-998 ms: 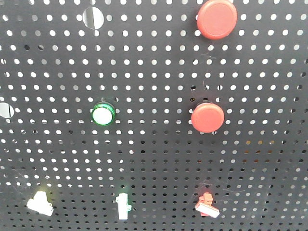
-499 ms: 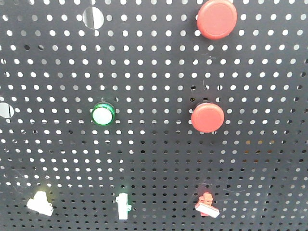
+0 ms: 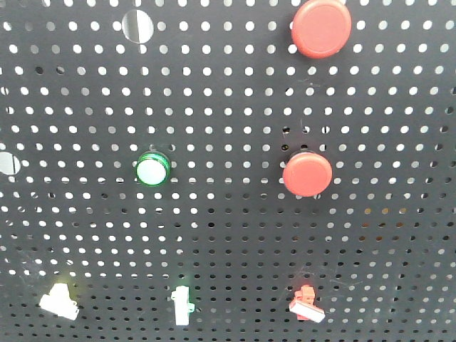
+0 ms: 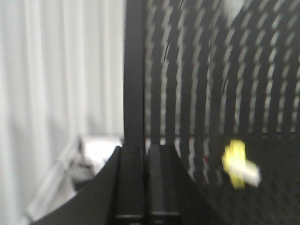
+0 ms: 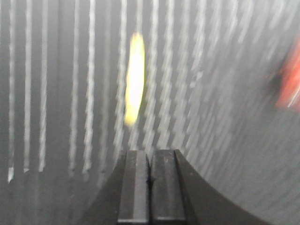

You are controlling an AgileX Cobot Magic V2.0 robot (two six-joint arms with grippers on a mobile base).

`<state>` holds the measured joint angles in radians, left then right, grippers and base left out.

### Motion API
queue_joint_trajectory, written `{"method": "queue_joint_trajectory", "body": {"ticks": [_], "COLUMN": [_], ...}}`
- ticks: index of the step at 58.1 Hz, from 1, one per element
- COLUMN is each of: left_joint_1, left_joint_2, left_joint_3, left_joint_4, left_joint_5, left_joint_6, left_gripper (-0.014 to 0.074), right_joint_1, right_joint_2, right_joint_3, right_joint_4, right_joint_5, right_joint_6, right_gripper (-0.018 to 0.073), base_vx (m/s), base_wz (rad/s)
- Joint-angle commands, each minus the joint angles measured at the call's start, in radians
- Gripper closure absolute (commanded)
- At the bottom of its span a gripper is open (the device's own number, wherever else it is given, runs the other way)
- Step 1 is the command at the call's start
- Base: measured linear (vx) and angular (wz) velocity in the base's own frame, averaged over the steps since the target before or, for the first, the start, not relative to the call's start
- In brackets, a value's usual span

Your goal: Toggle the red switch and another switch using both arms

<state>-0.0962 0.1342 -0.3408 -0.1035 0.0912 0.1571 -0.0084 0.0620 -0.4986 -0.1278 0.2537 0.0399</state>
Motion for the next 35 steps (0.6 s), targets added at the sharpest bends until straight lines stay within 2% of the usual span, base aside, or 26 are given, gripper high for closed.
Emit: {"method": "queue_joint_trajectory", "body": {"ticks": [1, 11, 20, 25, 31, 35], "left_joint_1": [0.002, 0.002, -0.006, -0.059, -0.154, -0.210], "left_joint_2": [0.148, 0.323, 0.398, 0.438, 0.501, 0.535], "left_joint_3": [-0.179, -0.332, -0.357, -0.357, -0.357, -0.357], "left_joint_4": [0.030, 0.030, 0.003, -0.064, -0.143, -0.185], "left_joint_5": [-0.037, -0.037, -0.026, -0.005, 0.008, 0.007], "left_joint_6": [0.034, 0.033, 0.024, 0.045, 0.142, 0.177], "left_gripper": [0.0594, 0.0594, 0.0594, 0.0594, 0.0594, 0.0594], "right_joint_1": [-0.004, -0.004, -0.004, -0.004, -0.004, -0.004], "right_joint_2": [0.109, 0.218, 0.251, 0.261, 0.268, 0.268], "right_joint_3": [-0.152, -0.241, -0.241, -0.240, -0.240, -0.240], "right_joint_4": [0.000, 0.097, 0.230, 0.283, 0.283, 0.283], "right_joint_5": [0.063, 0.066, 0.075, 0.093, 0.104, 0.103], "right_joint_6": [0.002, 0.005, 0.005, -0.004, -0.033, -0.060], "right_gripper": [0.0566, 0.0566, 0.0566, 0.0566, 0.0566, 0.0566], "base_vx": [0.00, 0.00, 0.00, 0.00, 0.00, 0.00], "base_wz": [0.00, 0.00, 0.00, 0.00, 0.00, 0.00]}}
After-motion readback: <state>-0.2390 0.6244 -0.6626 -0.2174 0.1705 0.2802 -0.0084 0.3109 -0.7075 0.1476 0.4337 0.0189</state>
